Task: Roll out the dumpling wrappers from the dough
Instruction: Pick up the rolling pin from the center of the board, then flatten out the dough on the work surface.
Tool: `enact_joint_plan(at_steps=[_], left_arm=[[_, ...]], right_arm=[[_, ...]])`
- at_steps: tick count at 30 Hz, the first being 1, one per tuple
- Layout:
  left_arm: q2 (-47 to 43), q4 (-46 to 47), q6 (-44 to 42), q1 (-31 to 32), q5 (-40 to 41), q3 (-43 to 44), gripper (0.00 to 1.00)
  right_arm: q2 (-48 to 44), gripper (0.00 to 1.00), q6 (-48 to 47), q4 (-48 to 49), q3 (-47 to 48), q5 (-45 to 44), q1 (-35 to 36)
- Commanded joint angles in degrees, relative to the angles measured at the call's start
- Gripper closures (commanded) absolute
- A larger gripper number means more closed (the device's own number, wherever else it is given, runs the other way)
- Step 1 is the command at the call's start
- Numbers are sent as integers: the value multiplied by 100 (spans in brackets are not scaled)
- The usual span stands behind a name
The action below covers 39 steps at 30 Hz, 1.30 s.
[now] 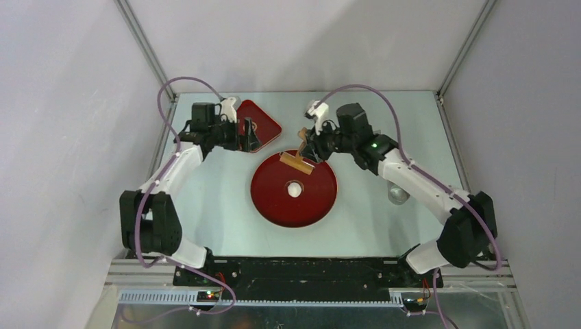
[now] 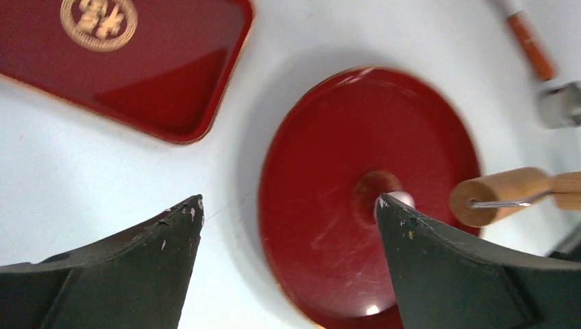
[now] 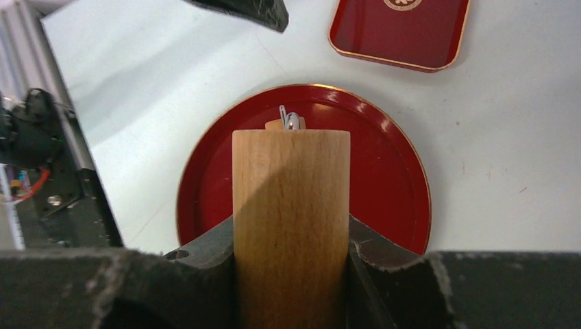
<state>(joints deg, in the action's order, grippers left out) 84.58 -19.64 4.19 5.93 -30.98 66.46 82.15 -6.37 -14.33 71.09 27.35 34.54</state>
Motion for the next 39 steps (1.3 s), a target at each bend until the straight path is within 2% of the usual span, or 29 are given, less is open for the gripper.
enact_joint_plan(at_steps=[1, 6, 13, 25, 31, 35, 39], left_arm=[[287, -180, -906, 170, 1124, -84, 0], [792, -178, -974, 487, 2032, -120, 2], [1262, -189, -1150, 895, 2863, -215, 13], [1964, -631, -1222, 896, 2806, 150, 24], [2239, -951, -1259, 1016, 2856, 453, 36], [2304, -997, -1254, 1082, 2989, 512, 46], [2331, -1022, -1265, 1094, 3002, 534, 47]], right_arm=[[491, 100, -895, -282, 583, -904, 345], [1140, 100, -1415, -355, 867, -998, 461], [1478, 100, -1690, -421, 867, -552, 525], [1268, 100, -1709, -509, 779, -620, 878], [1193, 100, -1766, -556, 615, -537, 943], [983, 100, -1702, -436, 619, -831, 988], [652, 100, -1760, -654, 764, -920, 1058]])
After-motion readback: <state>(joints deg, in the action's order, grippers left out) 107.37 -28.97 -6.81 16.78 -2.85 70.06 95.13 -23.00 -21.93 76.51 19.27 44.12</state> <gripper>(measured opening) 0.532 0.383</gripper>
